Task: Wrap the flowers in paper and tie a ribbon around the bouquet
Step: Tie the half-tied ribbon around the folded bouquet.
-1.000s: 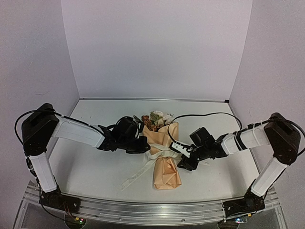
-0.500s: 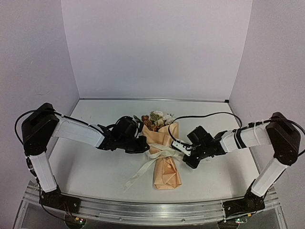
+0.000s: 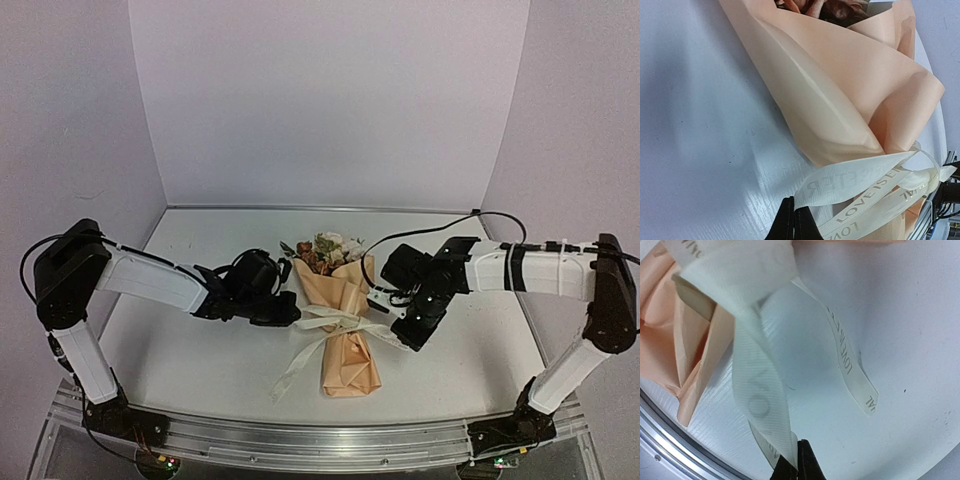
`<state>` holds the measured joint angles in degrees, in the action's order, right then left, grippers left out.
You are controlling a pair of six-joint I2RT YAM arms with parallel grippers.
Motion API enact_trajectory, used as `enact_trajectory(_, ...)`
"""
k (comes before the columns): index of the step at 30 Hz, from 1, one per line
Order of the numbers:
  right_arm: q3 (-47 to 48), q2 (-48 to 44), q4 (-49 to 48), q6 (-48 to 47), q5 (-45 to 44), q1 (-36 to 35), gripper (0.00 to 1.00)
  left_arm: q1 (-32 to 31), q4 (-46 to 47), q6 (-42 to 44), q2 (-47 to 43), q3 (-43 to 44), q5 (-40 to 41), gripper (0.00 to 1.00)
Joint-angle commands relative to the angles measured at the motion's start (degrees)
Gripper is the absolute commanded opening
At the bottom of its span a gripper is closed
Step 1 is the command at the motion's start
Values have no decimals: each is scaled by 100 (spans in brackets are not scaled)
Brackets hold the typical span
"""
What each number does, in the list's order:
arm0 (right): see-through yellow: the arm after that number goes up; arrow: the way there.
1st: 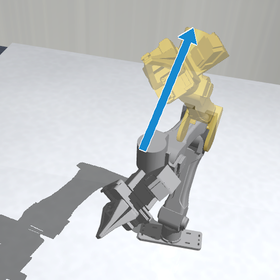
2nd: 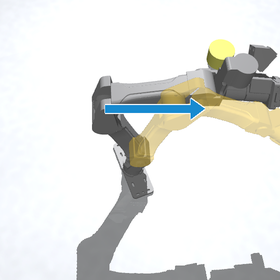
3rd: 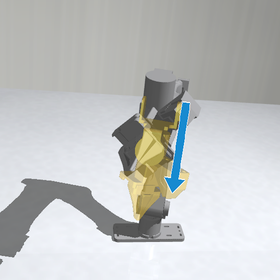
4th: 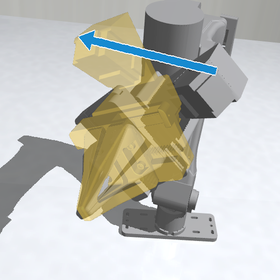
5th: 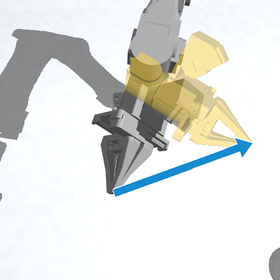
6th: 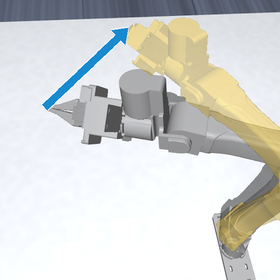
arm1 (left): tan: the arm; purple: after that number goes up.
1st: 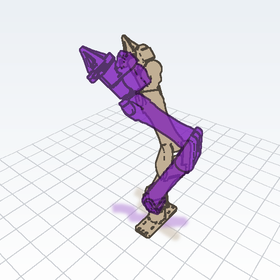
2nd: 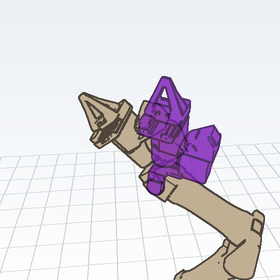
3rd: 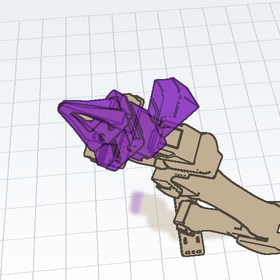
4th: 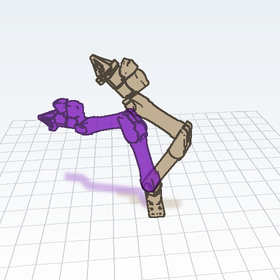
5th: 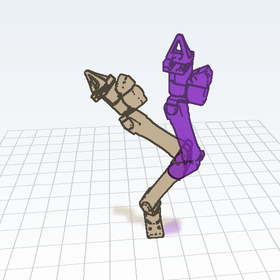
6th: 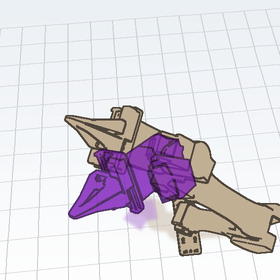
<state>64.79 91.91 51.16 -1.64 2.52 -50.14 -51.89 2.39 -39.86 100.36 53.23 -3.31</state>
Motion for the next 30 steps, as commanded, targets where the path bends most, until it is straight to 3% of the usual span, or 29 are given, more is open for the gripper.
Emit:
enact_trajectory(1, 466, 478, 1251, 724, 211, -47, 0, 98, 152, 97, -432, -266, 239, 0)
enact_trajectory(11, 838, 1210, 1550, 1347, -55, -48, 0, 313, 359, -27, -808, -777, 277, 0)
enact_trajectory(30, 342, 1297, 1521, 2063, -581, 156, 0, 897, 630, -211, -1096, -1422, -15, 0)
